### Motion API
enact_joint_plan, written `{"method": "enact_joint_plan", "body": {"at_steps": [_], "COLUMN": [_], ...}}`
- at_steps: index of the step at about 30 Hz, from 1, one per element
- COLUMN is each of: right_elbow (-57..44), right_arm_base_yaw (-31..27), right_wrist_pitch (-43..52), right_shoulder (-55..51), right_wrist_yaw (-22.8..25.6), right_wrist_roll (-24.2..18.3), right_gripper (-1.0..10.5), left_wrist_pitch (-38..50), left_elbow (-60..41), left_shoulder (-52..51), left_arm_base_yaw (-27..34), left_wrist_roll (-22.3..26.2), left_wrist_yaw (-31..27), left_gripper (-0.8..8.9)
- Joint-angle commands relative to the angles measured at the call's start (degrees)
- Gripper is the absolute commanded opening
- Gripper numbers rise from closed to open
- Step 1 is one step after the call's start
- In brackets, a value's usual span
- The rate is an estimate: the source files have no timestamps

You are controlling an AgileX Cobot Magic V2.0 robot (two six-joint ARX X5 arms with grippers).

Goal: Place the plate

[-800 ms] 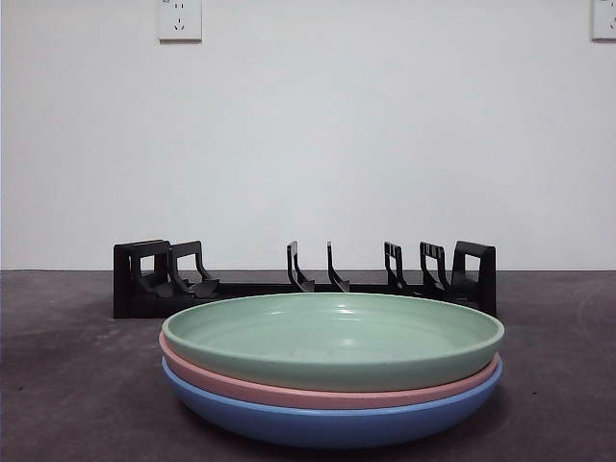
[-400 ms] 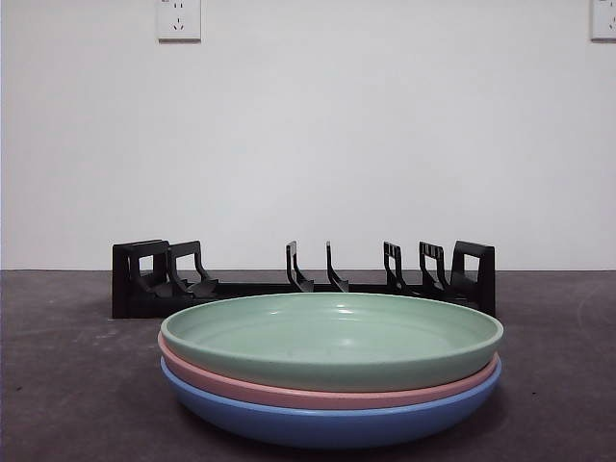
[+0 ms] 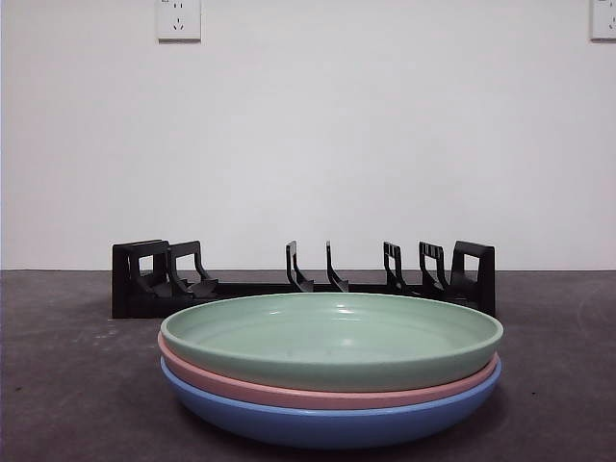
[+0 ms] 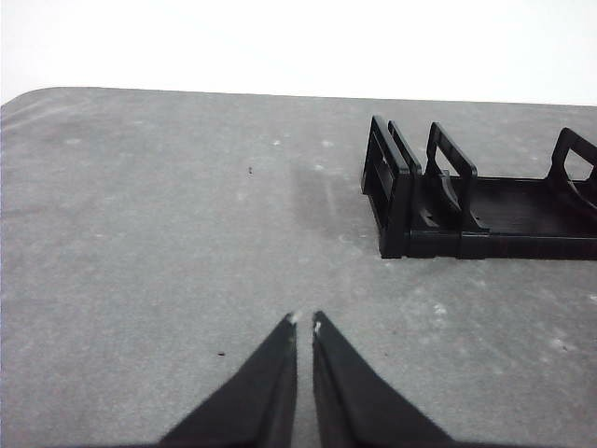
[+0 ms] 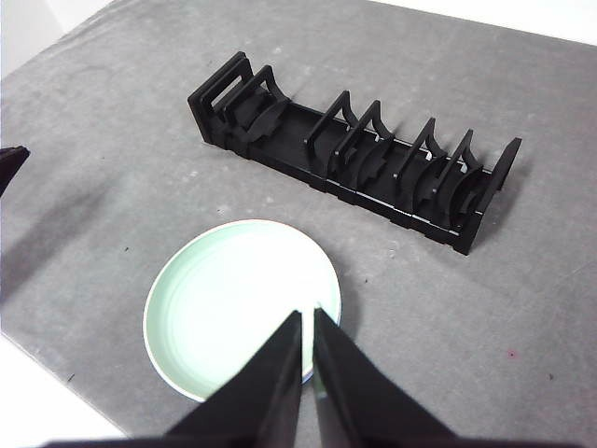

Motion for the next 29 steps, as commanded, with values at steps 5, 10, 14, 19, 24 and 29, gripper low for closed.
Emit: {"method": "enact_joint_plan", "body": {"at_steps": [5, 10, 14, 19, 24, 29], "right_elbow": [1.0, 1.0, 1.0, 1.0, -1.1, -10.7], "right_arm_base_yaw": [0.6, 0.6, 0.6, -0.3, -9.3, -23.4], "right_wrist_pitch": [0.6, 0.6, 0.6, 0.6, 3.3, 12.3], "right_shoulder": [0.3, 0.3, 0.3, 0.2, -0.5, -3.5], "right_wrist_yaw": [0.2, 0.2, 0.2, 0.5, -0.2, -0.6], "right_wrist_roll": [0.2, 0.2, 0.2, 0.2, -0.3, -3.0], "right_gripper": [0.2, 0.2, 0.2, 0.2, 0.2, 0.2], "left_wrist_pitch": [-0.4, -0.4, -0.4, -0.4, -0.4, -0.4], "left_elbow": [-1.1, -1.1, -1.1, -1.1, -1.1, -1.1], "left_shoulder": [-0.1, -0.1, -0.1, -0.1, -0.1, -0.1], "left_arm_base_yaw": [0.1, 0.1, 0.1, 0.1, 0.1, 0.1], "left_wrist_roll": [0.3, 0.3, 0.3, 0.3, 0.3, 0.3], "left_wrist_yaw": [-0.2, -0.2, -0.2, -0.2, -0.2, -0.2], "left_gripper": [0.27, 0.27, 0.27, 0.27, 0.27, 0.27]}}
